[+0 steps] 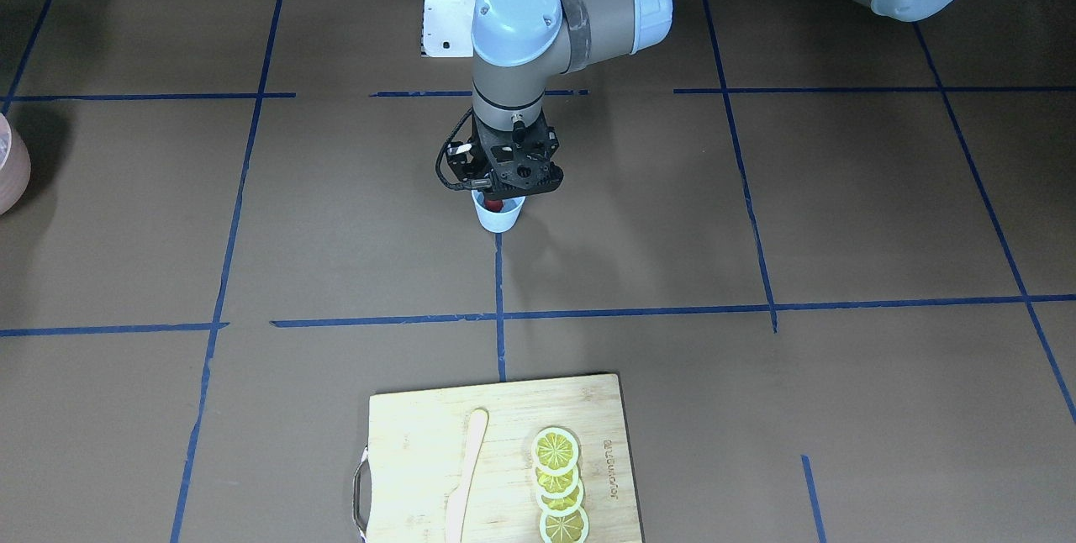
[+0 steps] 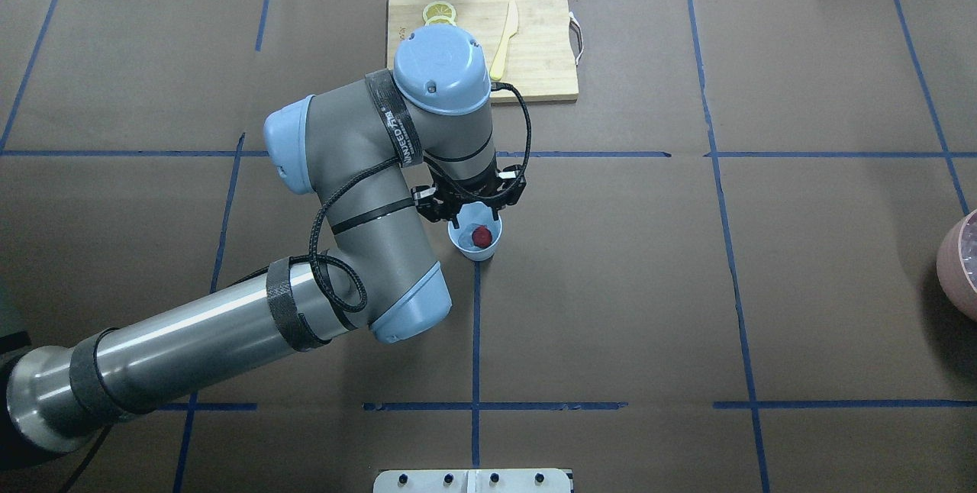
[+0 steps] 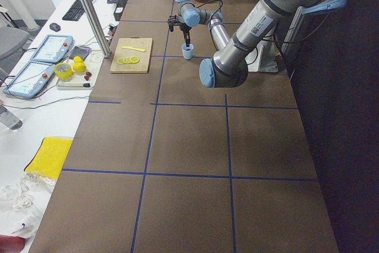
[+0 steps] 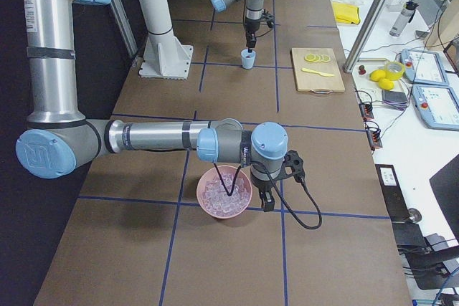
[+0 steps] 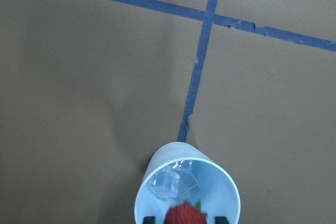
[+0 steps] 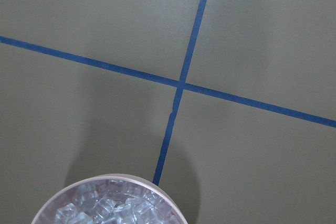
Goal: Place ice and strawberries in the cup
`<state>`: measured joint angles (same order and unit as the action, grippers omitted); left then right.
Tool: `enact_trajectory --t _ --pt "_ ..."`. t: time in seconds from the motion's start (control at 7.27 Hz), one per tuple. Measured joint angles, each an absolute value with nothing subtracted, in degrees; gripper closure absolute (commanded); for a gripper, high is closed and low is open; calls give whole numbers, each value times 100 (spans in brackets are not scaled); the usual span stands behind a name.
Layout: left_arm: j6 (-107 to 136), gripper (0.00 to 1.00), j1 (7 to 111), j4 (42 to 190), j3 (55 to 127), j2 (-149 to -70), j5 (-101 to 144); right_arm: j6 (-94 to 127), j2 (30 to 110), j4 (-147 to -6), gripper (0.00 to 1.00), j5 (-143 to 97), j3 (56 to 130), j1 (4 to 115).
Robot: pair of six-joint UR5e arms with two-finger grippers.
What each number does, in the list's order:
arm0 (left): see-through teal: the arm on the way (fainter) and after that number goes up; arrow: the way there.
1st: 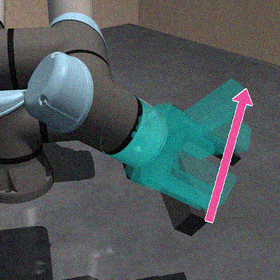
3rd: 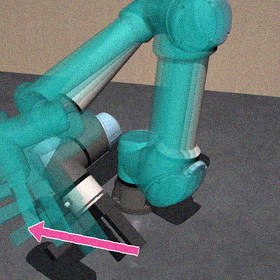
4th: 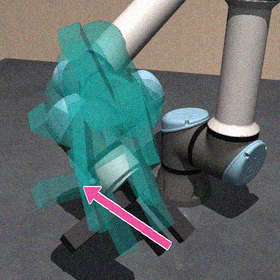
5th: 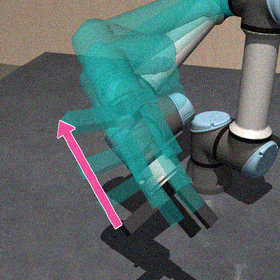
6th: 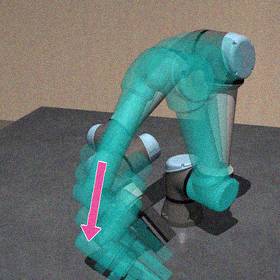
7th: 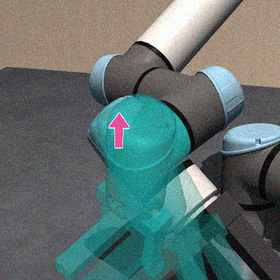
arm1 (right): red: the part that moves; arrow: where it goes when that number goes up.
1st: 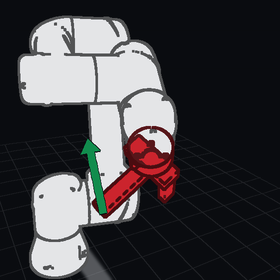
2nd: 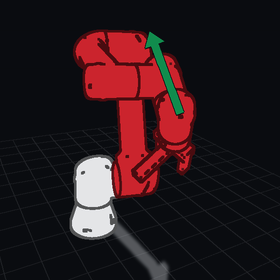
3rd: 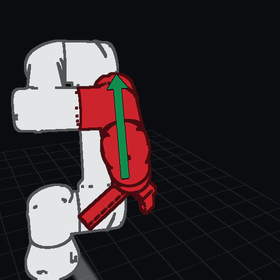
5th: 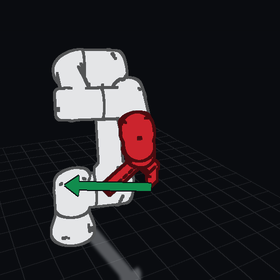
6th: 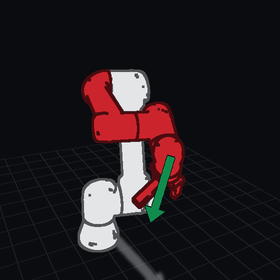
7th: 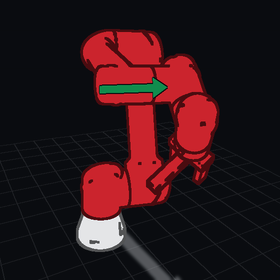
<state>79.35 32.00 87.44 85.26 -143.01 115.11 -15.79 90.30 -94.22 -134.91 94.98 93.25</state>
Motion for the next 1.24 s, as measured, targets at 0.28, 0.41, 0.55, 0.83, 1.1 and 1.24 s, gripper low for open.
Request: enact_trajectory --t 0.28,0.41,0.55,0.83,1.1,1.24 --pt "7912 0 3200 8793 8535 -14265 11458 -1574 9027 -9422 0 -13491 9495 9325" --pt "7814 0 3213 8741 8559 -14235 11451 -1569 9027 -9422 0 -13491 9486 9325" --pt "7550 0 3280 8622 8614 -14167 11451 -1549 9028 -9424 0 -13495 9467 9325" --pt "6708 0 3550 8188 9177 -13664 11462 -1455 9039 -9432 0 -13526 9407 9325" --pt "5654 0 3987 7459 10190 -12928 11480 -1400 9044 -9433 0 -13547 9311 9325" --pt "5066 0 4299 7163 10590 -12617 11576 -1311 9044 -9432 0 -13585 9286 9325"
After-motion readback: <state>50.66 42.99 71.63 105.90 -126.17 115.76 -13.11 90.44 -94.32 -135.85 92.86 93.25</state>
